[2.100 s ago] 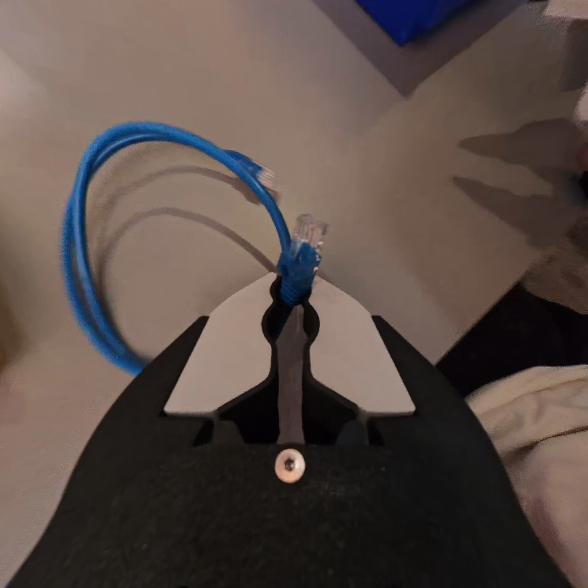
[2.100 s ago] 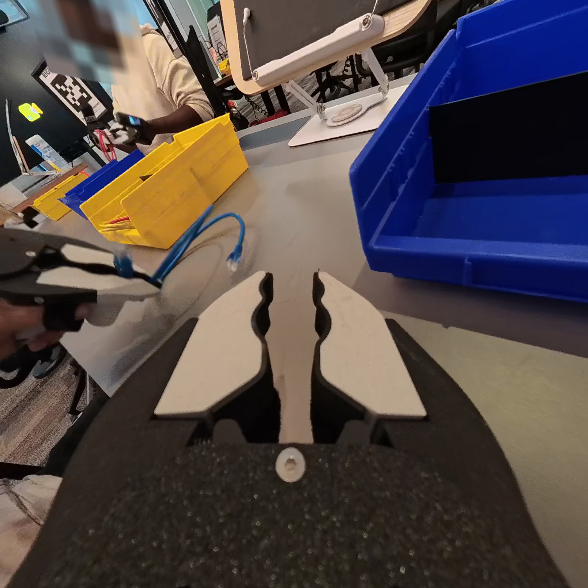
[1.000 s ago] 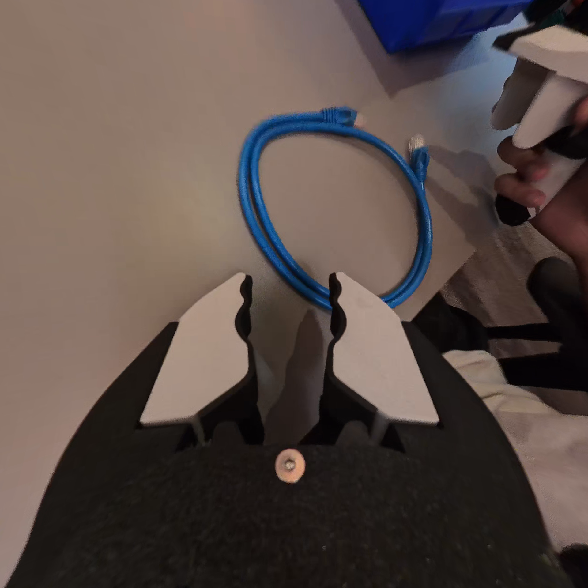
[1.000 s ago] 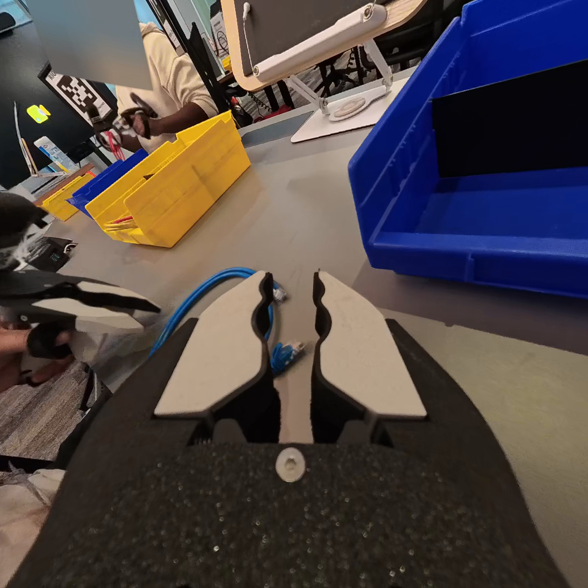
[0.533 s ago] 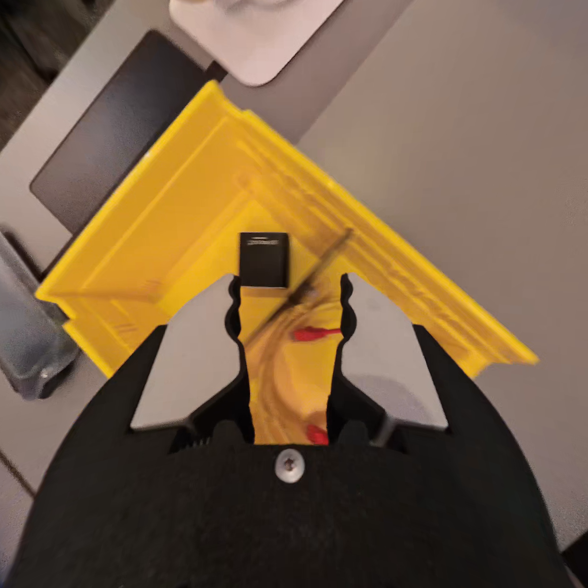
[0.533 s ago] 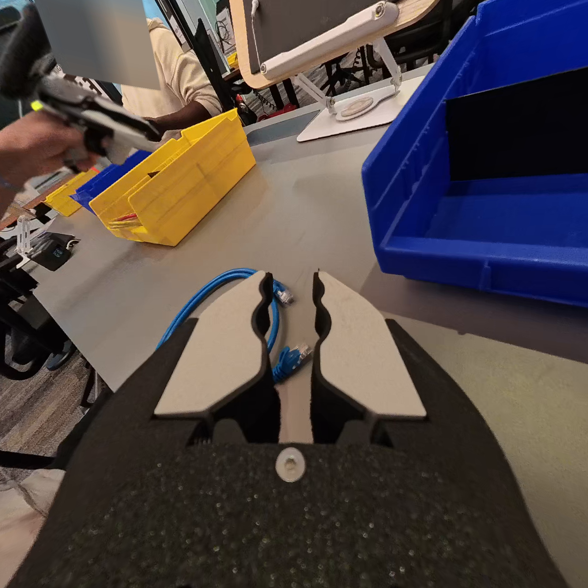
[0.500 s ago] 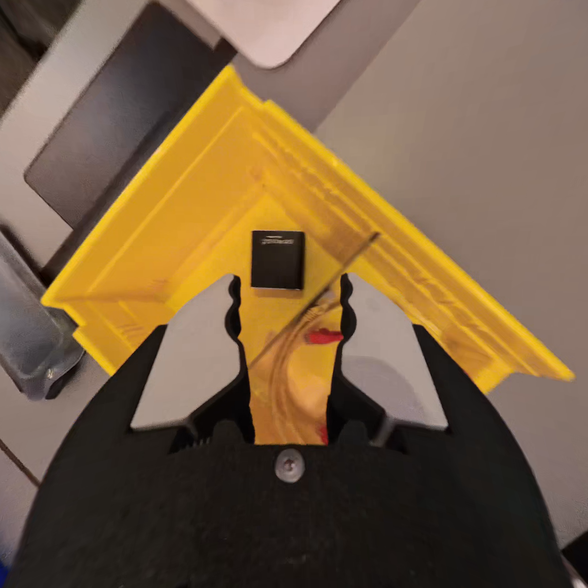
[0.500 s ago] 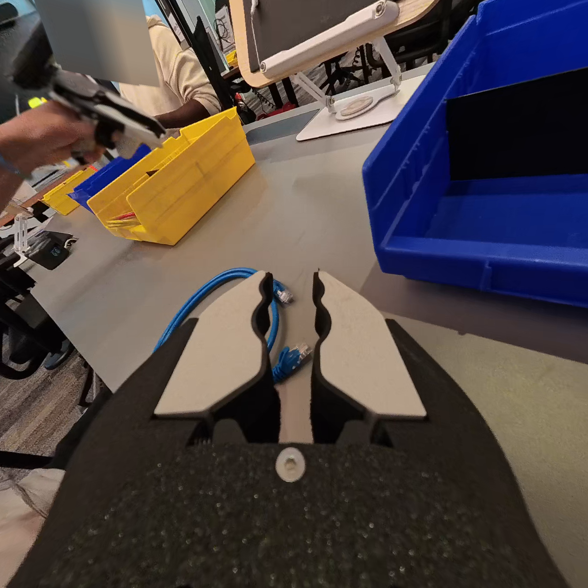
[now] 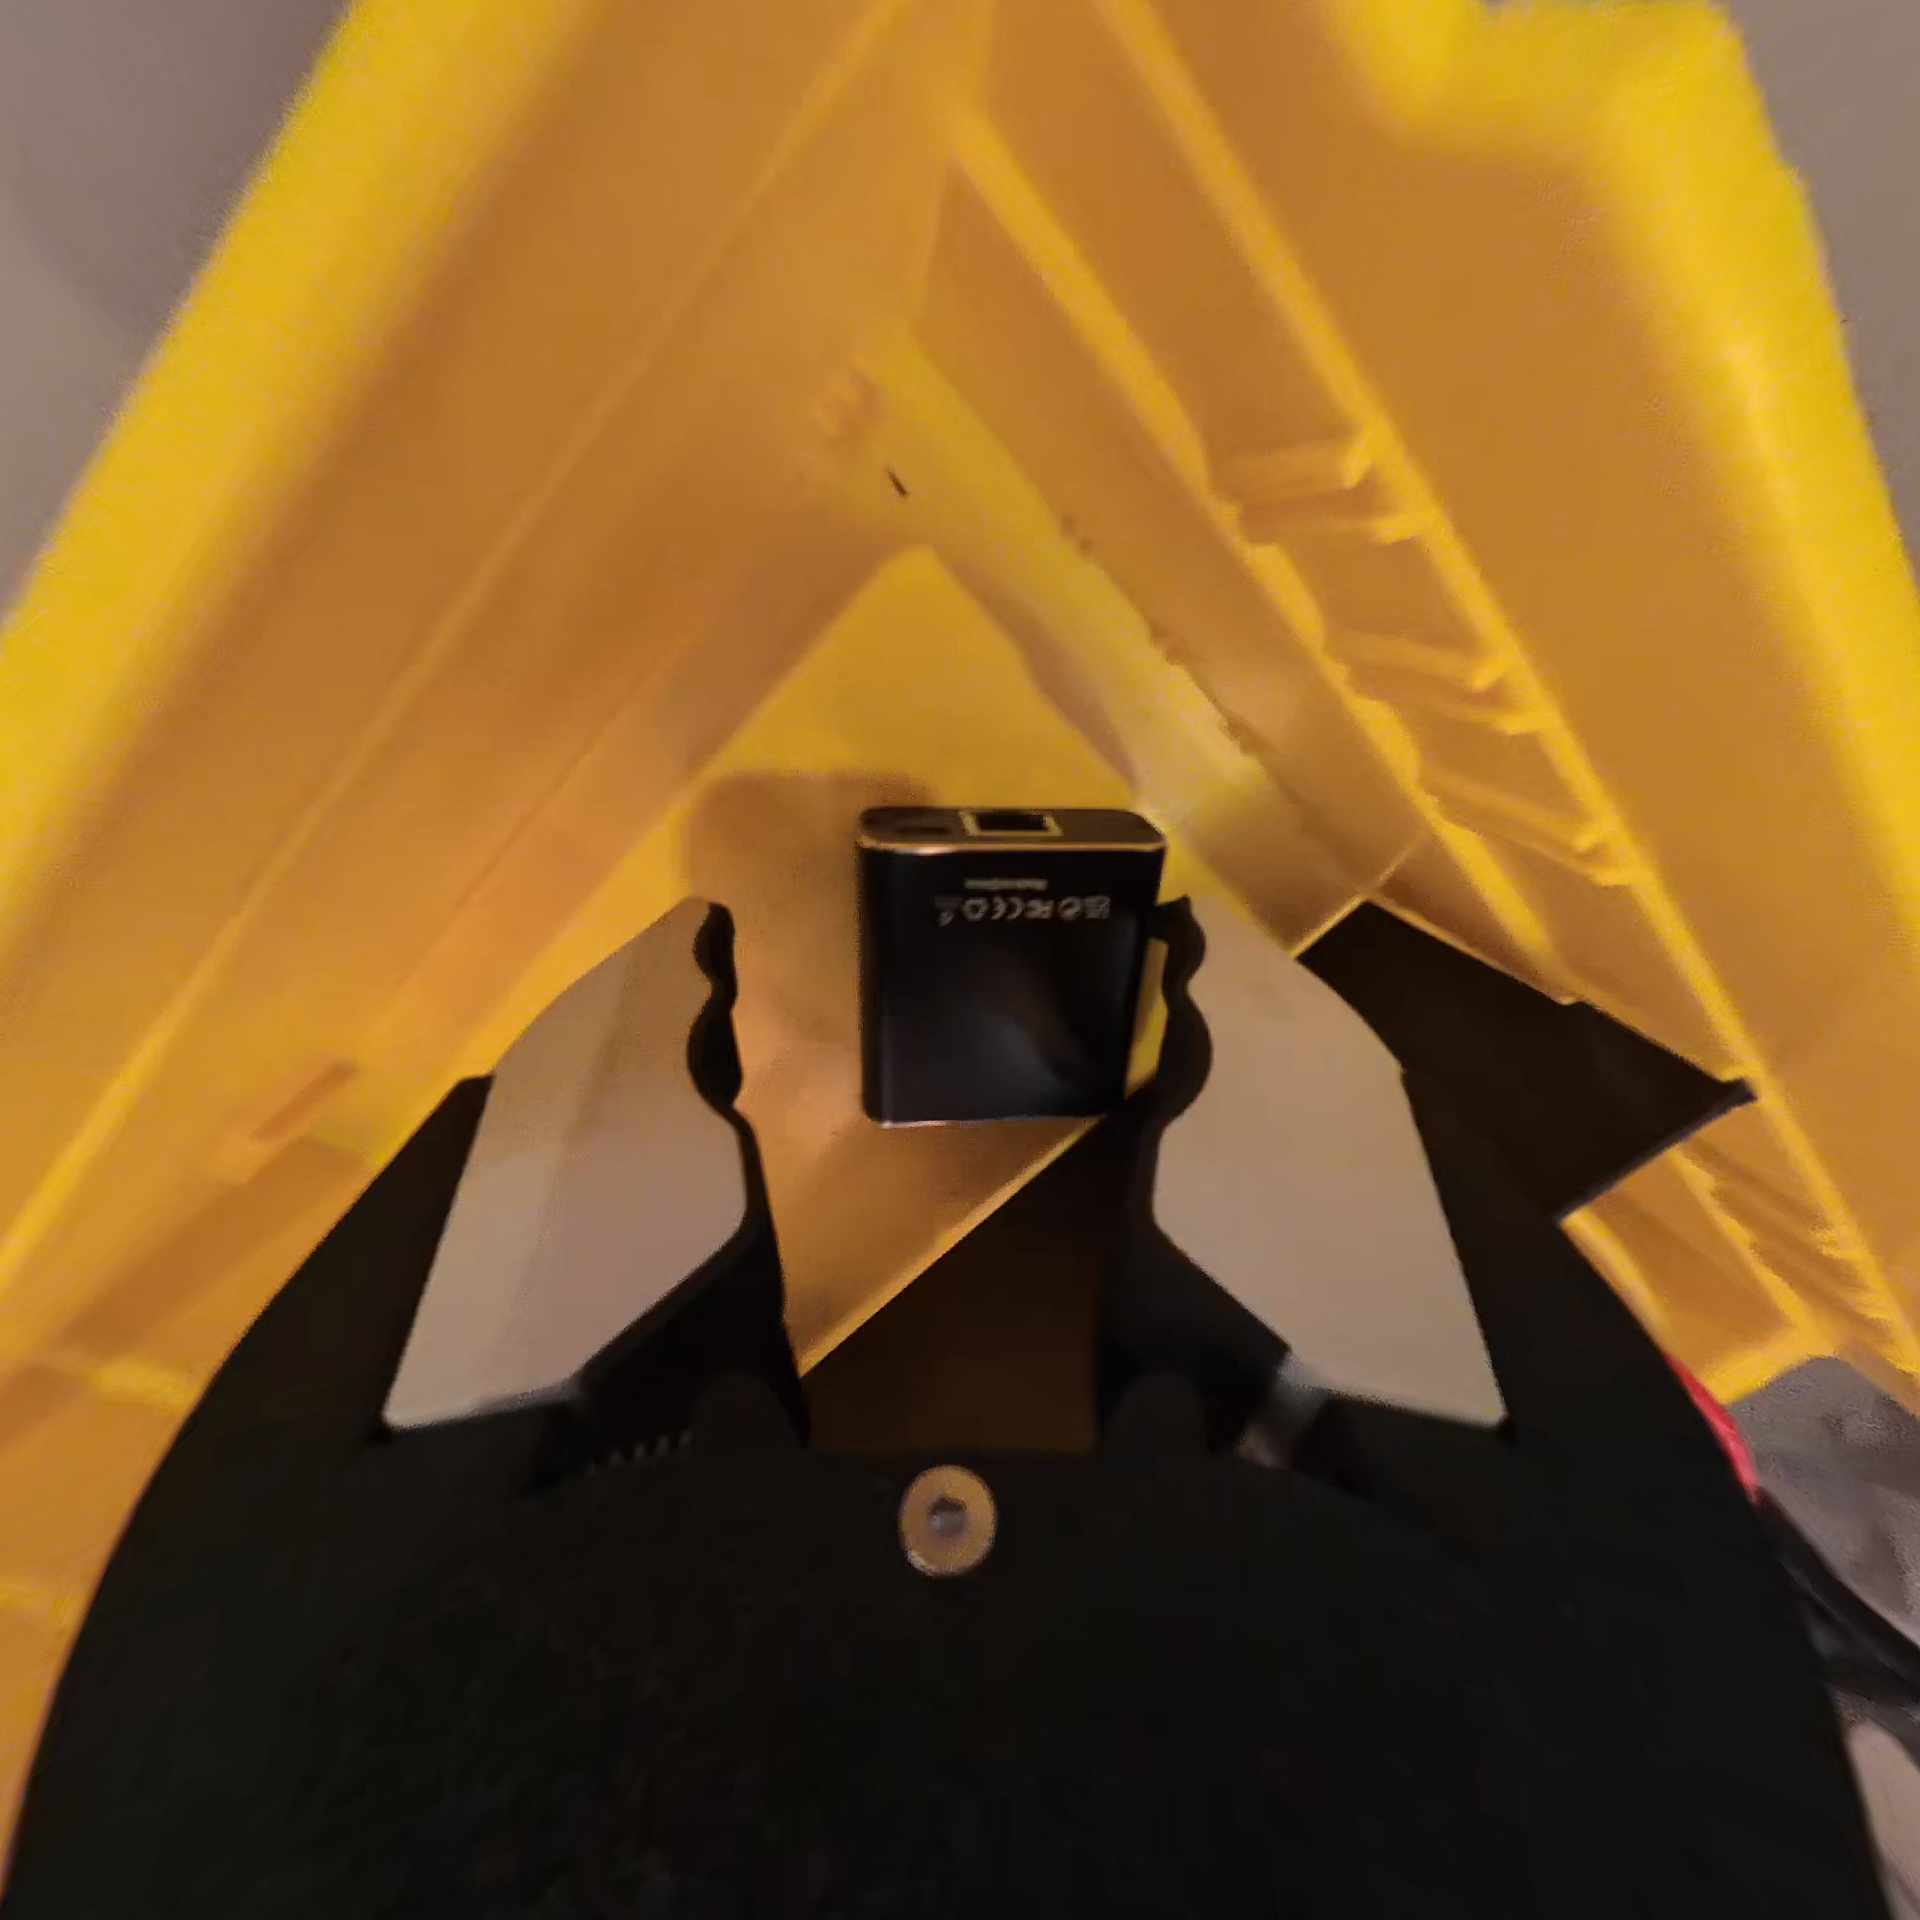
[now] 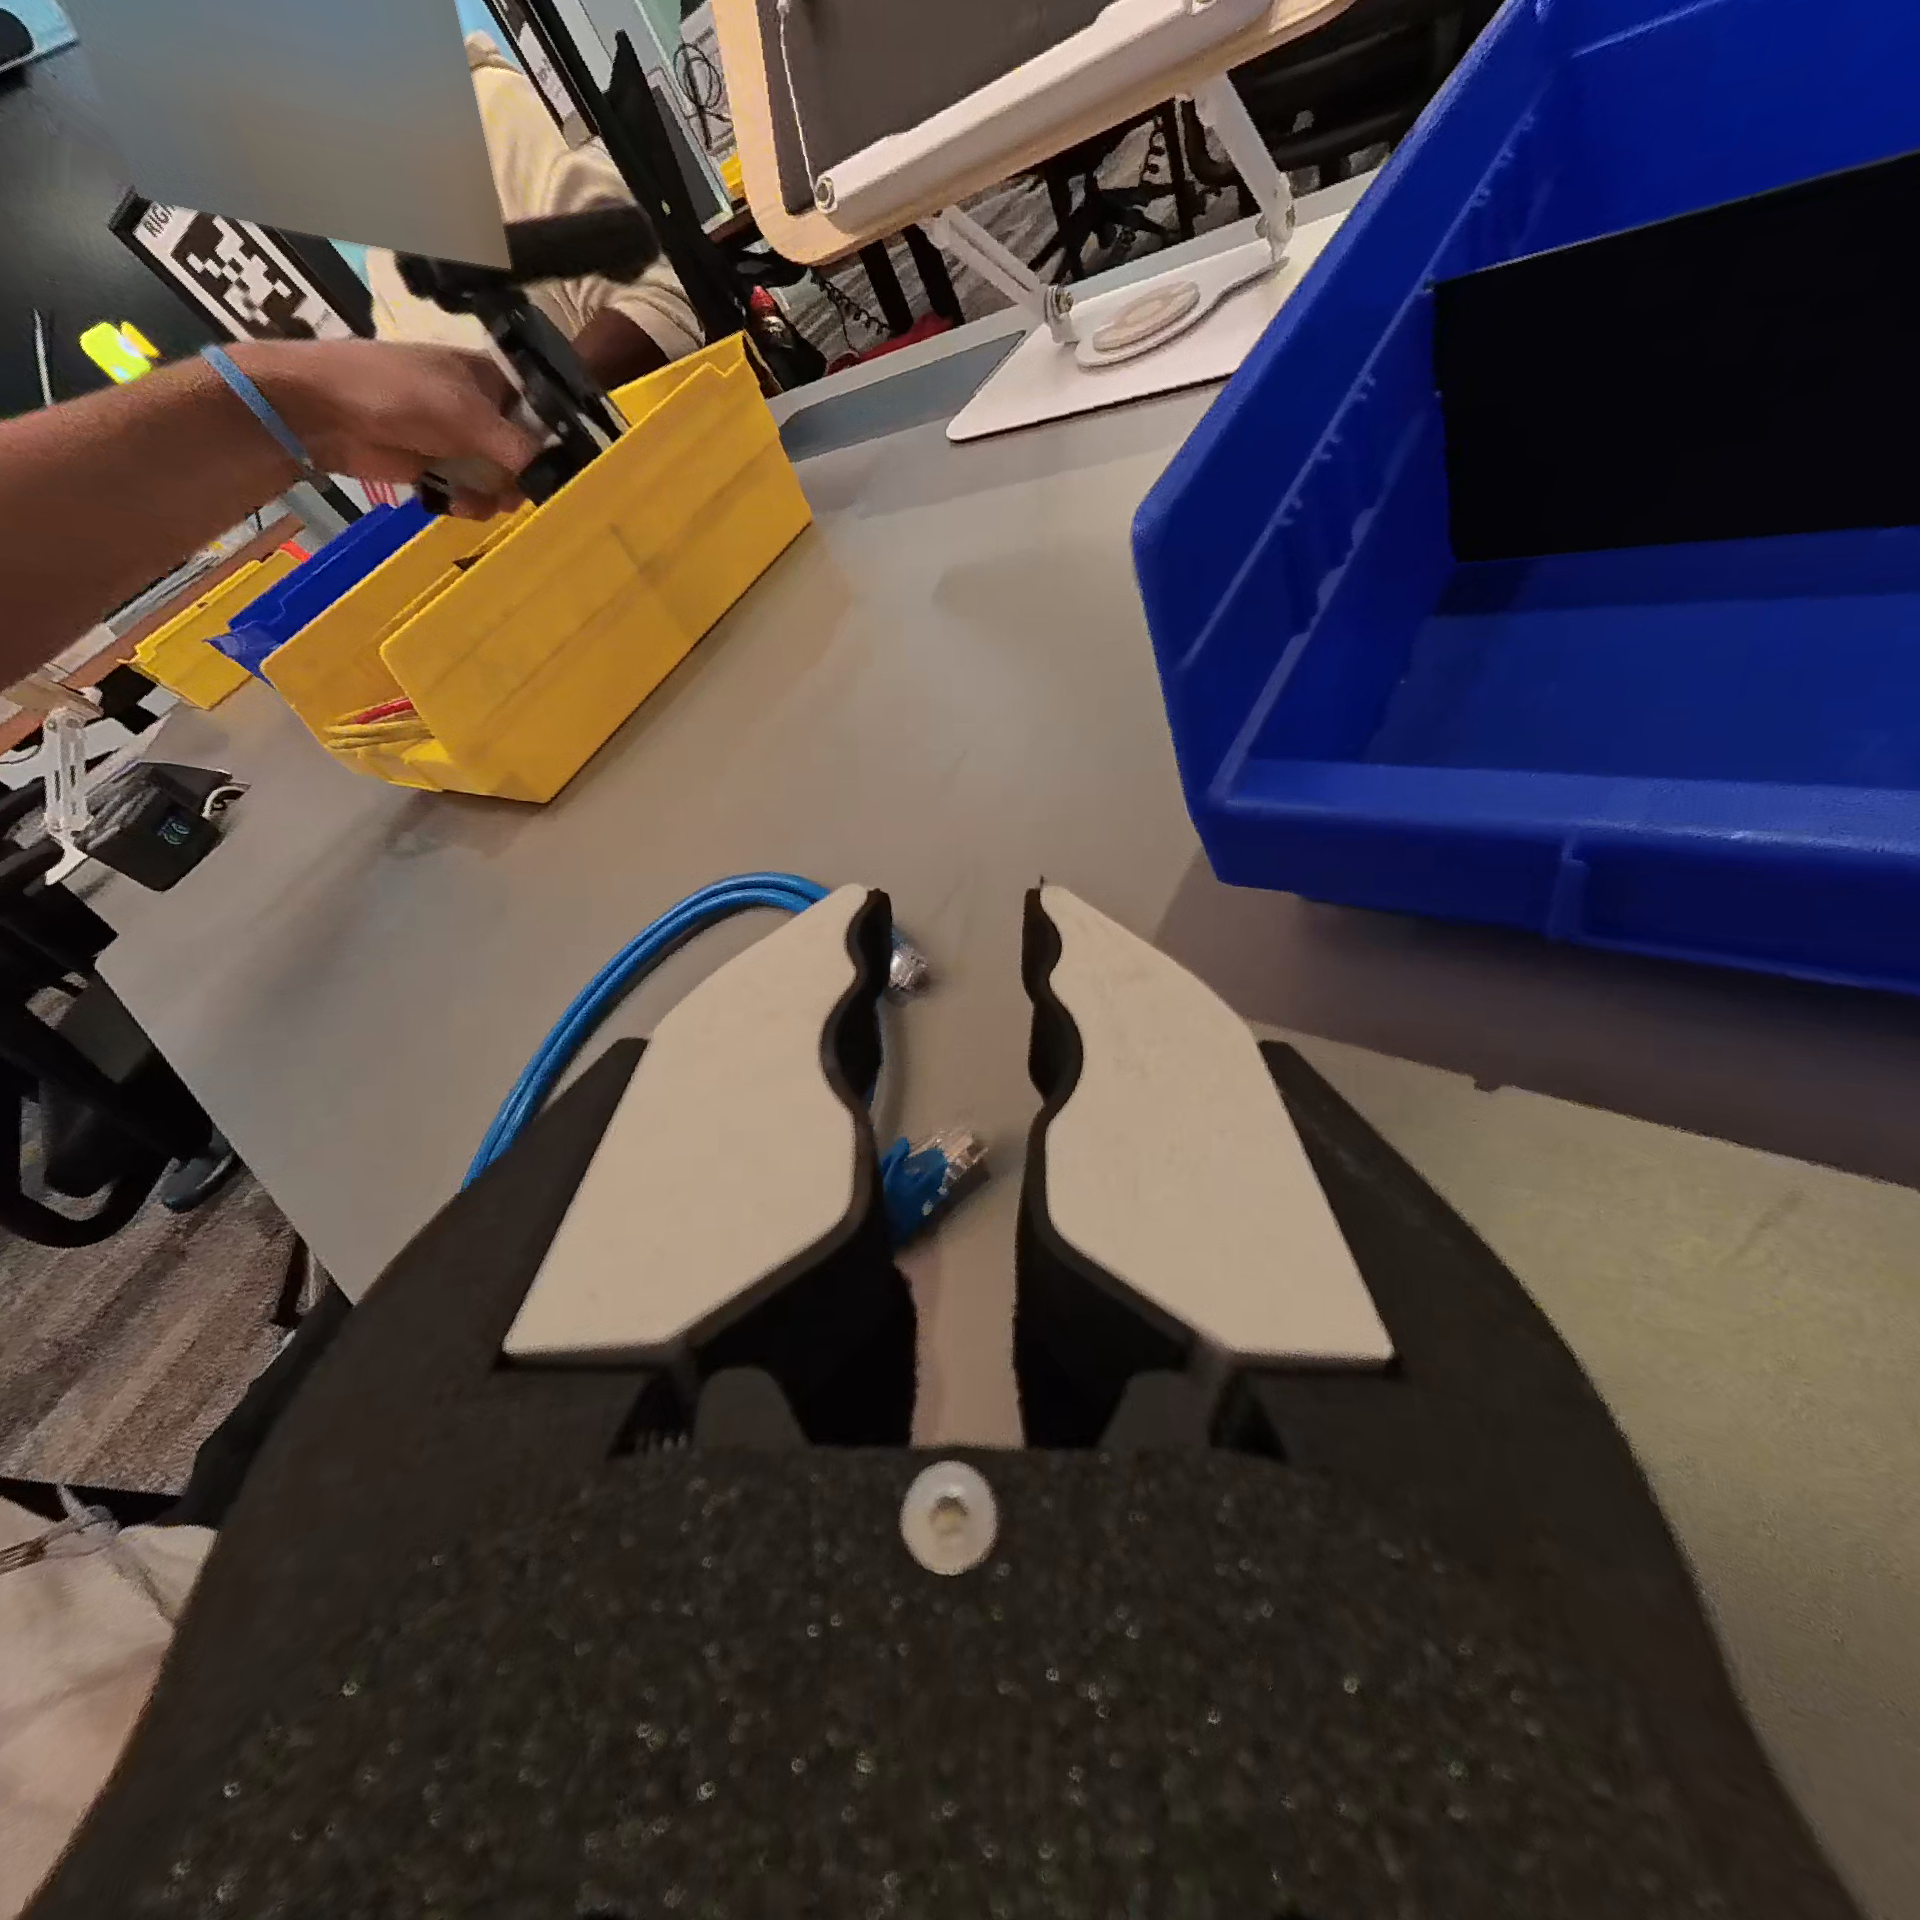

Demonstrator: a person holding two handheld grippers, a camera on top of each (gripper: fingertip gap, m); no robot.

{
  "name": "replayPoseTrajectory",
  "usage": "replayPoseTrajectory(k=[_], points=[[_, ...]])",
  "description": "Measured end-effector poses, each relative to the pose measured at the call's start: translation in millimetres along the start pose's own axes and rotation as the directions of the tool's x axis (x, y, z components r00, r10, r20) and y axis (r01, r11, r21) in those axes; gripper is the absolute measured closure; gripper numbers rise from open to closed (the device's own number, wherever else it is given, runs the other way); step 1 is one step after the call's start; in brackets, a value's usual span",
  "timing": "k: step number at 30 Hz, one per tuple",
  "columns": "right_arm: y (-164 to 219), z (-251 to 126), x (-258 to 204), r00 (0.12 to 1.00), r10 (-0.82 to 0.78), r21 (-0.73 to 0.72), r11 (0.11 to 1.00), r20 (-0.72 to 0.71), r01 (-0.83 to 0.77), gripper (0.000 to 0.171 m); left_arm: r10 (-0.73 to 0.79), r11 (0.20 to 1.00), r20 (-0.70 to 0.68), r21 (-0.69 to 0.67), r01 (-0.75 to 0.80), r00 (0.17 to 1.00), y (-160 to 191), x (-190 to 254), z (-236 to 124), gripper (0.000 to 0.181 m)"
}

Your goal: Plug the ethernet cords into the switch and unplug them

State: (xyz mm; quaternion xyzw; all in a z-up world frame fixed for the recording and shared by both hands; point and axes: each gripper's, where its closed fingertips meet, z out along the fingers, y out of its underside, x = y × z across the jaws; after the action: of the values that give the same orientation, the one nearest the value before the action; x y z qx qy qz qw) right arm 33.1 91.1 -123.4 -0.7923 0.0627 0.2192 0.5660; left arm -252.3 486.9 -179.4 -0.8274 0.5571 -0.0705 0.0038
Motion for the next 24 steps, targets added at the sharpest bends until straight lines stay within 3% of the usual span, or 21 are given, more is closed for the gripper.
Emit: replayPoseTrajectory(k=[1, 3, 9, 12, 14, 19, 24], points=[[0.0, 0.8, -0.3, 1.000, 0.004, -0.001, 1.000, 0.006, -0.004, 0.147, -0.022, 1.000, -0.041, -0.003, 0.021, 0.999, 0.4, 2.8, 3.6, 0.102], [0.4, 2.4, -1.7, 1.000, 0.007, -0.006, 1.000, 0.017, -0.007, 0.147, -0.029, 1.000, -0.040, -0.006, 0.028, 0.999, 1.5, 1.8, 9.2, 0.101], [2.7, 3.8, -4.8, 1.000, -0.005, -0.019, 1.000, 0.023, 0.005, 0.146, 0.101, 0.995, 0.167, -0.038, -0.096, 0.981, 2.3, -10.3, 10.4, 0.118], [1.5, 2.4, -4.9, 1.000, -0.012, -0.012, 1.000, 0.018, 0.012, 0.147, 0.147, 0.983, 0.355, 0.048, -0.175, 0.923, -7.4, -24.7, -9.1, 0.119], [-1.3, 0.8, -5.7, 1.000, -0.026, 0.005, 1.000, 0.012, 0.026, 0.147, 0.126, 0.958, 0.447, 0.178, -0.227, 0.885, -18.6, -18.9, -35.7, 0.119], [-11.3, 17.2, -32.9, 0.991, -0.110, 0.026, 0.994, 0.083, 0.108, 0.145, 0.085, 0.742, 0.619, 0.483, -0.464, 0.780, -37.0, 65.1, -117.5, 0.119], [-32.4, 58.3, -99.3, 0.945, -0.166, 0.009, 0.985, 0.281, 0.170, 0.138, 0.106, 0.517, 0.784, 0.482, -0.707, 0.612, -31.9, 189.3, -149.4, 0.119]])
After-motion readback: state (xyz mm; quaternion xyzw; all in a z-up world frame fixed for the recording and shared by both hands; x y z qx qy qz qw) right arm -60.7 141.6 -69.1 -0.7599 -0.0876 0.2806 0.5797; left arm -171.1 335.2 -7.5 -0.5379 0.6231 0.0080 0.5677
